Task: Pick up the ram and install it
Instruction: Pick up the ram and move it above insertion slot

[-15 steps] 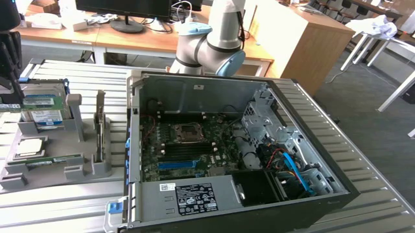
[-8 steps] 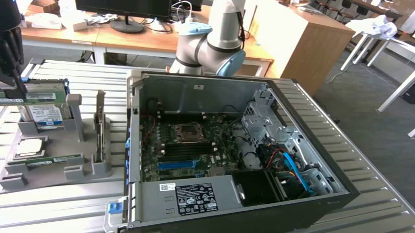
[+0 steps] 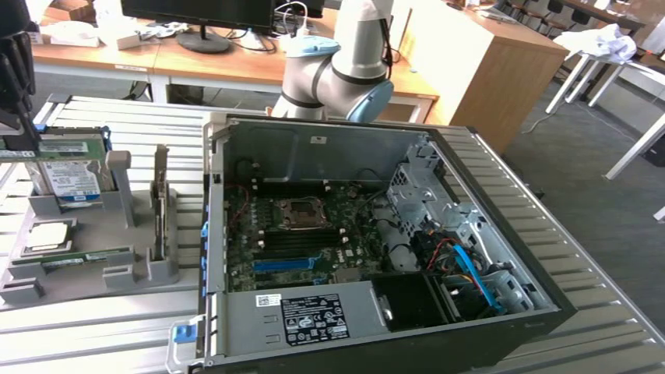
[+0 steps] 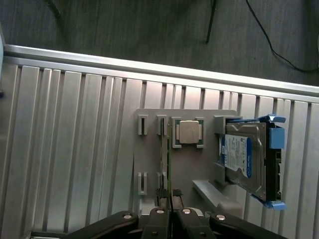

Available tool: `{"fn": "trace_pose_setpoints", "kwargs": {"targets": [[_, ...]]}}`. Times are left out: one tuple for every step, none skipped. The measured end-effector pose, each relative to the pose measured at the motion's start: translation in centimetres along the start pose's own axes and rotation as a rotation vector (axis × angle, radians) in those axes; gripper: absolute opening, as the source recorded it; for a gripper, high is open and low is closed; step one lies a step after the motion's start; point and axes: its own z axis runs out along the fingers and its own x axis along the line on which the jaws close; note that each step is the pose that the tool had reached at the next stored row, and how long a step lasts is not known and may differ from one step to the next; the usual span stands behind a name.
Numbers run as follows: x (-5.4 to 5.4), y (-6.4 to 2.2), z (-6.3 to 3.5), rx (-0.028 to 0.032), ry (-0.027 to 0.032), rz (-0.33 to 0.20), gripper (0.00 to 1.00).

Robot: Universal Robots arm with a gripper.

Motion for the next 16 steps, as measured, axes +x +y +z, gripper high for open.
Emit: {"fn": "trace_pose_setpoints", "kwargs": {"targets": [[0.0,0.0,-0.03,0.0,-0.0001,0.0,0.12],[0.0,0.0,-0.02,0.0001,-0.0001,0.0,0.12],[0.0,0.0,-0.03,0.0001,-0.0001,0.0,0.12],[0.0,-0.01,-0.04,-0.0001,0.0,0.0,0.12],[0.0,-0.01,-0.04,-0.0001,0.0,0.0,0.12],[0.0,0.0,-0.04,-0.0002,0.0001,0.0,0.12],[0.0,0.0,-0.04,-0.0002,0.0001,0.0,0.12],[0.0,-0.01,-0.04,-0.0002,0.0,0.0,0.12],[0.0,-0.03,-0.05,-0.0003,0.0001,0.0,0.12],[0.01,-0.09,-0.06,-0.0004,0.0002,0.0,0.12],[0.02,-0.17,-0.06,-0.0003,0.0001,0.0,0.12],[0.02,-0.27,-0.05,-0.0001,0.0,0.0,0.12],[0.03,-0.38,-0.05,-0.0001,0.0,0.0,0.12],[0.04,-0.49,-0.06,-0.0002,0.0,0.0,0.12],[0.05,-0.63,-0.06,-0.0002,0.0001,0.0,0.12],[0.06,-0.77,-0.07,-0.0002,0.0001,0.0,0.12]]}}
